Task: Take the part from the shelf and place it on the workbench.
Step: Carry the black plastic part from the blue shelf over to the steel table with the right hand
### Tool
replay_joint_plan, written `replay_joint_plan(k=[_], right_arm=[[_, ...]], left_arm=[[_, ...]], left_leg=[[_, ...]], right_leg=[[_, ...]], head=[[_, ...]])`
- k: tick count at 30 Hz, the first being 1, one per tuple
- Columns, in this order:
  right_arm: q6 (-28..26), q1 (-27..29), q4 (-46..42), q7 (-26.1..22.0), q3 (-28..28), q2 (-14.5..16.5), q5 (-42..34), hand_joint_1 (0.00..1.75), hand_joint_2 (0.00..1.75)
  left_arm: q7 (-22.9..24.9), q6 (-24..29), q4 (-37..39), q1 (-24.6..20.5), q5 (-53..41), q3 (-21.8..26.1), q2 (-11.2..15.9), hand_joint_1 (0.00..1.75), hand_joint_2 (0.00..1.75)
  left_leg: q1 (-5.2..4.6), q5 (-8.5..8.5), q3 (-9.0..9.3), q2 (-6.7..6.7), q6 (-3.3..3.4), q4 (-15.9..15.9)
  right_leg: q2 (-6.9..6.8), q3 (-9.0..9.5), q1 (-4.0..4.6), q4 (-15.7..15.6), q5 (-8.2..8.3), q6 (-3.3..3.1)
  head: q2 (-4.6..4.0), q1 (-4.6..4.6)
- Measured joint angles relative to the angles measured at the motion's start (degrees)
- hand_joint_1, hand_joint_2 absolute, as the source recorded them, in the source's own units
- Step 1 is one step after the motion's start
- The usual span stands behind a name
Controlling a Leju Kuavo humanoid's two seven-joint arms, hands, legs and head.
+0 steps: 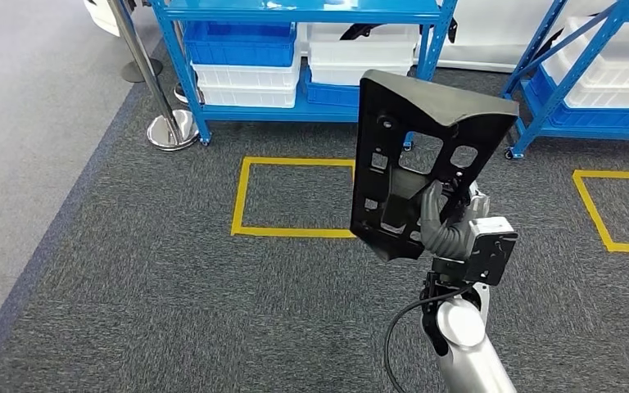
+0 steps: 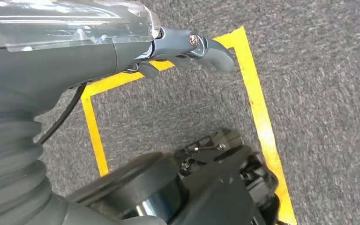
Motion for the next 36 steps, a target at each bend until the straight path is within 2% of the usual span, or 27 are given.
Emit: replay_joint_plan(k=[2, 3, 5, 7, 8, 9, 10, 11, 12, 14, 15, 16, 17, 19, 21, 22, 23, 24, 25, 26, 28, 29, 30, 32, 33, 34, 36], right_arm=[[-0.10, 0.11, -0.07, -0.18, -0.08, -0.02, 0.50, 1.75, 1.75], [-0.24, 0.16, -0.14, -0.34, -0.15, -0.04, 0.92, 1.75, 1.75], [-0.59, 0.25, -0.26, -0.65, -0.32, -0.09, 1.96, 1.75, 1.75], [-0.88, 0.48, -0.30, -0.74, -0.39, -0.10, 2.81, 1.75, 1.75], [-0.98, 0.62, -0.30, -0.72, -0.43, -0.11, 3.04, 1.75, 1.75], [-1.10, 0.72, -0.29, -0.68, -0.50, -0.11, 3.18, 1.75, 1.75], [-1.20, 0.77, -0.28, -0.62, -0.60, -0.11, 3.24, 1.75, 1.75], [-1.31, 0.77, -0.29, -0.55, -0.72, -0.11, 3.26, 1.75, 1.75], [-1.43, 0.76, -0.30, -0.46, -0.84, -0.11, 3.26, 1.75, 1.75], [-1.67, 0.83, -0.38, -0.27, -1.07, -0.13, 3.21, 1.75, 1.75], [-1.76, 0.88, -0.42, -0.13, -1.17, -0.14, 3.19, 1.75, 1.75], [-1.84, 0.94, -0.46, -0.01, -1.26, -0.15, 3.17, 1.75, 1.75], [-1.88, 0.96, -0.53, 0.10, -1.32, -0.15, 3.17, 1.75, 1.75], [-1.95, 0.99, -0.85, 0.17, -1.47, -0.17, 3.19, 1.75, 1.75], [-2.07, 1.08, -1.16, 0.18, -1.70, -0.20, 3.20, 1.75, 1.75], [-2.20, 1.18, -1.22, 0.20, -1.80, -0.20, 3.24, 1.75, 1.75], [-2.38, 1.29, -1.23, 0.23, -1.85, -0.20, 3.32, 1.75, 1.75], [-2.54, 1.39, -1.24, 0.29, -1.88, -0.20, 3.44, 1.75, 1.75], [-2.69, 1.45, -1.26, 0.38, -1.91, -0.20, 3.63, 1.75, 1.75], [-2.78, 1.48, -1.31, 0.46, -1.93, -0.20, 3.81, 1.75, 1.75], [-2.81, 1.47, -1.47, 0.61, -1.95, -0.20, 4.08, 1.75, 1.75], [-2.81, 1.46, -1.55, 0.64, -1.99, -0.20, 4.10, 1.75, 1.75], [-2.80, 1.46, -1.60, 0.69, -2.06, -0.20, 4.10, 1.75, 1.75], [-2.74, 1.45, -1.66, 0.94, -2.18, -0.20, 4.07, 1.75, 1.75], [-2.69, 1.44, -1.68, 1.10, -2.22, -0.20, 4.03, 1.75, 1.75], [-2.64, 1.41, -1.72, 1.22, -2.28, -0.23, 3.98, 1.75, 1.75], [-2.48, 1.47, -1.73, 1.37, -2.50, -0.43, 3.66, 1.75, 1.75]], left_arm=[[-0.07, -0.08, 0.00, 0.12, 0.00, 0.00, -0.01, 0.00, 1.75], [-0.11, -0.14, 0.00, 0.14, -0.01, 0.00, -0.02, 0.00, 1.75], [-0.16, -0.25, 0.00, 0.09, -0.02, 0.00, -0.08, 0.00, 1.75], [-0.17, -0.32, 0.00, 0.10, -0.02, 0.01, -0.11, 0.00, 1.75], [-0.17, -0.34, 0.00, 0.16, -0.03, 0.02, -0.11, 0.00, 1.75], [-0.17, -0.34, 0.00, 0.21, -0.04, 0.02, -0.12, 0.00, 1.75], [-0.17, -0.35, 0.01, 0.24, -0.05, 0.02, -0.14, 0.00, 1.75], [-0.17, -0.36, 0.01, 0.24, -0.07, 0.02, -0.18, 0.00, 1.75], [-0.19, -0.36, 0.01, 0.16, -0.09, 0.02, -0.22, 0.00, 1.75], [-0.24, -0.43, 0.01, -0.09, -0.13, 0.01, -0.30, 0.00, 1.75], [-0.27, -0.48, 0.01, -0.18, -0.15, 0.01, -0.33, 0.00, 1.75], [-0.29, -0.54, 0.01, -0.17, -0.17, 0.00, -0.36, 0.00, 1.75], [-0.31, -0.57, 0.01, -0.13, -0.20, 0.00, -0.38, 0.00, 1.75], [-0.34, -0.66, 0.02, -0.03, -0.26, -0.01, -0.44, 0.00, 1.75], [-0.37, -0.70, 0.02, -0.09, -0.29, -0.03, -0.49, 0.00, 1.75], [-0.40, -0.70, 0.02, -0.11, -0.28, -0.03, -0.52, 0.00, 1.75], [-0.42, -0.70, 0.02, -0.14, -0.29, -0.03, -0.56, 0.00, 1.75], [-0.44, -0.69, 0.02, -0.15, -0.31, -0.03, -0.59, 0.00, 1.75], [-0.45, -0.68, 0.02, -0.13, -0.33, -0.03, -0.61, 0.00, 1.75], [-0.43, -0.66, 0.02, -0.09, -0.37, -0.03, -0.62, 0.00, 1.75], [-0.36, -0.61, 0.02, -0.04, -0.39, -0.03, -0.61, 0.00, 1.75], [-0.33, -0.58, 0.02, -0.05, -0.39, -0.02, -0.61, 0.00, 1.75], [-0.31, -0.57, 0.02, -0.05, -0.39, -0.02, -0.61, 0.00, 1.75], [-0.29, -0.55, 0.02, 0.03, -0.39, -0.02, -0.61, 0.00, 1.75], [-0.28, -0.54, 0.02, 0.09, -0.39, -0.02, -0.62, 0.00, 1.75], [-0.27, -0.54, 0.02, 0.11, -0.40, -0.02, -0.64, 0.00, 1.75], [-0.27, -0.55, 0.02, -0.04, -0.47, -0.03, -0.69, 0.00, 1.75]], left_leg=[[0.19, 0.58, -0.05, -0.28, 0.58, -0.48], [0.34, 0.94, 0.03, -0.44, 0.91, -0.79], [0.52, 1.52, -0.05, -0.77, 1.49, -1.19], [0.50, 1.75, -0.38, -1.33, 1.74, -1.14], [0.49, 1.81, -0.50, -1.73, 1.72, -1.08], [0.51, 1.84, -0.59, -2.18, 1.67, -0.98], [0.55, 1.84, -0.63, -2.70, 1.57, -0.83], [0.60, 1.78, -0.67, -3.24, 1.41, -0.61], [0.56, 1.68, -0.83, -3.78, 1.15, -0.30], [0.53, 1.63, -1.41, -4.88, 0.42, 0.27], [0.54, 1.73, -1.74, -5.39, 0.02, 0.37], [0.63, 1.88, -2.03, -5.91, -0.36, 0.36], [0.69, 1.84, -2.24, -5.79, -0.70, 0.50], [0.69, 0.22, -3.42, -3.85, -1.27, 2.87], [0.77, -3.36, -6.29, -1.42, -1.65, 9.34], [0.88, -4.96, -7.95, -0.94, -1.78, 13.02], [0.95, -5.70, -9.00, -0.73, -1.87, 15.51], [0.98, -5.56, -9.23, -0.60, -1.89, 16.33], [0.98, -4.35, -8.20, -0.39, -1.82, 14.68], [0.97, -2.50, -6.20, 0.09, -1.65, 11.14], [0.62, 0.02, -2.15, 2.29, -1.09, 3.41], [0.37, 0.49, -1.14, 3.01, -0.79, 1.30], [0.12, 0.46, -1.00, 3.29, -0.51, 0.51], [0.06, 0.95, -1.17, 2.01, 0.15, 0.15], [0.18, 1.28, -1.10, 1.40, 0.53, -0.24], [0.34, 1.63, -0.95, 0.84, 0.95, -0.63], [0.51, 2.17, -0.97, -0.32, 1.55, -1.06]], right_leg=[[-0.13, -0.15, -0.07, 0.09, -0.06, 0.68], [-0.13, -0.44, -0.13, 0.76, -0.72, 1.02], [-0.02, -2.43, -0.32, 5.34, -3.95, 1.54], [0.00, -5.43, -0.47, 12.20, -7.35, 1.93], [0.01, -6.27, -0.57, 14.20, -7.79, 2.10], [0.02, -6.18, -0.70, 14.29, -7.15, 2.23], [0.18, -5.06, -0.88, 12.30, -5.59, 2.32], [0.75, -3.17, -1.11, 8.81, -3.63, 2.36], [1.86, -1.23, -1.25, 5.24, -2.33, 2.34], [3.49, 0.92, -1.34, 0.89, -1.33, 2.05], [3.64, 1.00, -1.20, 0.54, -1.57, 1.77], [3.07, 0.90, -1.20, 0.47, -1.45, 1.39], [2.45, 0.92, -1.22, 0.32, -1.32, 0.98], [1.14, 1.03, -1.32, -0.03, -1.11, 0.06], [-0.21, 1.01, -1.06, -0.09, -1.11, -0.49], [-0.94, 0.97, -0.92, -0.05, -1.15, -0.60], [-1.67, 0.94, -0.80, 0.01, -1.19, -0.66], [-2.35, 0.93, -0.73, 0.07, -1.24, -0.69], [-3.04, 0.94, -0.69, 0.16, -1.31, -0.68], [-3.67, 0.99, -0.65, 0.24, -1.39, -0.62], [-4.78, 1.09, -0.46, 0.36, -1.54, -0.33], [-5.26, 1.12, -0.37, 0.35, -1.55, -0.08], [-5.76, 1.15, -0.28, 0.30, -1.51, 0.19], [-6.59, 1.31, -0.26, 0.07, -1.44, 0.90], [-6.08, 1.37, -0.35, 0.21, -1.72, 1.25], [-4.85, 1.09, -0.46, 1.05, -2.52, 1.54], [-1.53, -1.28, -0.68, 6.42, -5.86, 1.86]], head=[[0.00, 0.02], [0.00, 0.06], [0.00, 0.12], [0.00, 0.15], [0.00, 0.16], [0.00, 0.16], [0.00, 0.16], [0.00, 0.16], [0.00, 0.16], [0.00, 0.10], [0.00, 0.07], [0.00, 0.04], [0.00, 0.07], [0.00, -0.04], [0.00, -0.15], [0.00, -0.15], [0.00, -0.15], [0.00, -0.15], [0.00, -0.16], [0.00, -0.16], [0.00, -0.14], [0.00, -0.12], [0.00, -0.11], [0.00, -0.09], [0.00, -0.07], [0.00, -0.04], [0.00, 0.03]])
